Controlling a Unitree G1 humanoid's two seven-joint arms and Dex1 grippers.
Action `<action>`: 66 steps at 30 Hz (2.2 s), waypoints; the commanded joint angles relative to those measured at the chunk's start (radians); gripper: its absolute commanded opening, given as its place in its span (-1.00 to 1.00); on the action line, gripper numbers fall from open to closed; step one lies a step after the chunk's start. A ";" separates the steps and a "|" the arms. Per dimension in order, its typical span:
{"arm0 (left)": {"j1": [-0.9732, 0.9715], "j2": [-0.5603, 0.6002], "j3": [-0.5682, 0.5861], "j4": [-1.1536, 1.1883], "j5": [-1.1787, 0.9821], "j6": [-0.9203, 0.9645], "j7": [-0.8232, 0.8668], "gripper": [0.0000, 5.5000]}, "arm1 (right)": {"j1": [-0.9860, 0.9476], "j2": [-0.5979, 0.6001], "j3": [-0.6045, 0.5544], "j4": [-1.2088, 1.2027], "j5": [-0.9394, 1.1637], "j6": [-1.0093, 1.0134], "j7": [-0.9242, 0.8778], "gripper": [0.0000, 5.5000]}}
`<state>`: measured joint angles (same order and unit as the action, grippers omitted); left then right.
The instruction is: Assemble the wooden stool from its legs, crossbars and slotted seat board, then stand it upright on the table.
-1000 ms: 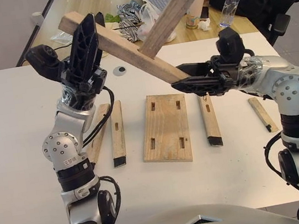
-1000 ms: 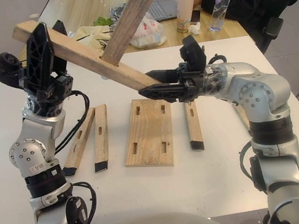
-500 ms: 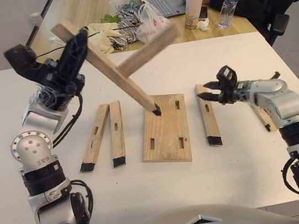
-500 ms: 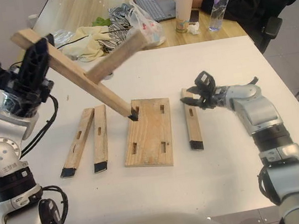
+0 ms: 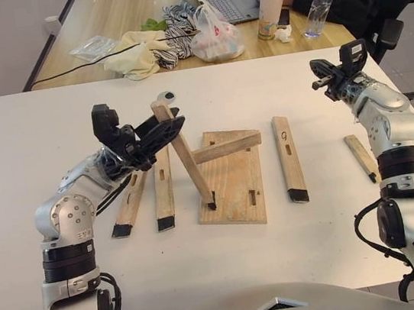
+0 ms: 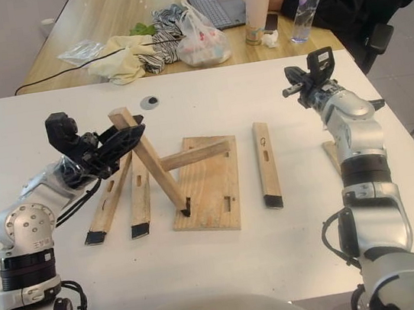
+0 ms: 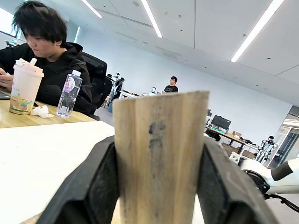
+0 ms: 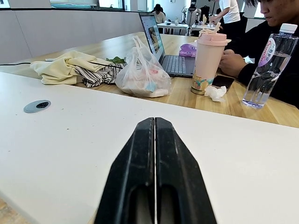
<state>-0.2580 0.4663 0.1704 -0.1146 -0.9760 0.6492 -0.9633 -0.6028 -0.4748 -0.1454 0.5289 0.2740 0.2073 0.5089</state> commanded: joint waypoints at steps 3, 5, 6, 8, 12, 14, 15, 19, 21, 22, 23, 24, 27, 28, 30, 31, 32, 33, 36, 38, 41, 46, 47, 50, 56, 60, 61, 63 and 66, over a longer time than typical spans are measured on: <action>-0.019 0.014 -0.008 0.007 0.056 -0.028 -0.027 -0.25 | -0.002 0.034 0.021 -0.006 -0.013 -0.002 0.023 -1.00; -0.033 0.000 -0.013 0.013 0.064 -0.042 -0.032 -0.26 | 0.001 0.038 0.027 -0.012 -0.015 0.004 0.034 -1.00; -0.043 -0.005 -0.014 0.013 0.064 -0.044 -0.032 -0.26 | 0.003 0.040 0.032 -0.014 -0.016 0.006 0.040 -1.00; -0.053 -0.010 -0.017 0.015 0.071 -0.051 -0.035 -0.26 | 0.006 0.043 0.037 -0.019 -0.017 0.006 0.047 -1.00; -0.065 -0.009 -0.022 0.027 0.093 -0.066 -0.047 -0.26 | 0.012 0.050 0.049 -0.028 -0.020 0.013 0.063 -1.00; -0.078 -0.014 -0.018 0.030 0.092 -0.068 -0.047 -0.26 | 0.019 0.050 0.056 -0.035 -0.021 0.018 0.073 -1.00; -0.084 -0.016 -0.009 0.028 0.080 -0.064 -0.047 -0.26 | 0.024 0.052 0.062 -0.041 -0.022 0.020 0.077 -1.00; -0.107 -0.017 0.011 0.019 0.056 -0.049 -0.042 -0.26 | 0.031 0.053 0.076 -0.049 -0.022 0.026 0.091 -1.00; -0.121 -0.018 0.029 0.019 0.032 -0.035 -0.038 -0.26 | 0.036 0.054 0.085 -0.055 -0.024 0.027 0.095 -1.00; -0.125 -0.014 0.031 0.021 0.033 -0.036 -0.039 -0.26 | 0.037 0.054 0.087 -0.056 -0.025 0.028 0.097 -1.00; -0.124 -0.010 0.025 0.026 0.047 -0.041 -0.046 -0.26 | 0.038 0.053 0.088 -0.058 -0.025 0.030 0.098 -1.00; -0.122 -0.009 0.020 0.029 0.056 -0.043 -0.049 -0.26 | 0.038 0.053 0.089 -0.058 -0.025 0.031 0.101 -1.00; -0.119 -0.017 0.013 0.050 0.070 -0.049 -0.057 -0.26 | 0.035 0.049 0.092 -0.055 -0.027 0.032 0.107 -1.00; -0.119 -0.021 0.011 0.057 0.072 -0.051 -0.058 -0.26 | 0.034 0.048 0.092 -0.054 -0.027 0.032 0.109 -1.00; -0.118 -0.030 0.002 0.074 0.081 -0.058 -0.063 -0.26 | 0.033 0.047 0.094 -0.053 -0.029 0.030 0.110 -1.00; -0.115 -0.033 -0.004 0.082 0.089 -0.064 -0.067 -0.26 | 0.032 0.046 0.094 -0.052 -0.030 0.029 0.110 -1.00; -0.112 -0.035 -0.009 0.089 0.098 -0.069 -0.070 -0.26 | 0.031 0.046 0.095 -0.051 -0.031 0.028 0.110 -1.00; -0.112 -0.037 -0.013 0.095 0.107 -0.072 -0.071 -0.26 | 0.030 0.046 0.096 -0.051 -0.031 0.028 0.110 -1.00; -0.113 -0.042 -0.022 0.130 0.130 -0.081 -0.081 -0.26 | 0.028 0.048 0.103 -0.050 -0.035 0.029 0.113 -1.00; -0.113 -0.033 -0.041 0.145 0.154 -0.088 -0.099 -0.26 | 0.030 0.048 0.105 -0.051 -0.040 0.030 0.118 -1.00; -0.139 0.021 -0.091 0.187 0.218 -0.102 -0.158 -0.26 | 0.030 0.046 0.110 -0.050 -0.046 0.033 0.125 -1.00; -0.201 0.122 -0.203 0.272 0.319 -0.117 -0.293 -0.26 | 0.036 0.051 0.118 -0.056 -0.054 0.035 0.133 -1.00; -0.208 0.143 -0.226 0.281 0.338 -0.125 -0.319 -0.26 | 0.038 0.053 0.119 -0.058 -0.055 0.035 0.134 -1.00; -0.204 0.195 -0.274 0.269 0.375 -0.151 -0.377 -0.26 | 0.051 0.055 0.122 -0.070 -0.054 0.036 0.135 -1.00; -0.077 0.270 -0.326 0.126 0.432 -0.242 -0.378 -0.26 | 0.070 0.053 0.120 -0.083 -0.053 0.038 0.132 -1.00; 0.020 0.302 -0.354 0.021 0.479 -0.276 -0.300 -0.26 | 0.078 0.052 0.117 -0.089 -0.052 0.039 0.127 -1.00; 0.038 0.311 -0.370 0.007 0.508 -0.286 -0.273 -0.26 | 0.078 0.052 0.116 -0.088 -0.052 0.039 0.127 -1.00; 0.082 0.337 -0.435 0.000 0.598 -0.316 -0.227 -0.26 | 0.073 0.050 0.112 -0.082 -0.052 0.039 0.123 -1.00; 0.122 0.347 -0.509 0.003 0.653 -0.329 -0.188 -0.26 | 0.066 0.050 0.112 -0.070 -0.054 0.035 0.121 -1.00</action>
<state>-0.3206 0.7188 -0.0870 -0.1740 -0.7240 0.2610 -1.2467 -0.5332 -0.4391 -0.0301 0.4672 0.2285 0.2321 0.6324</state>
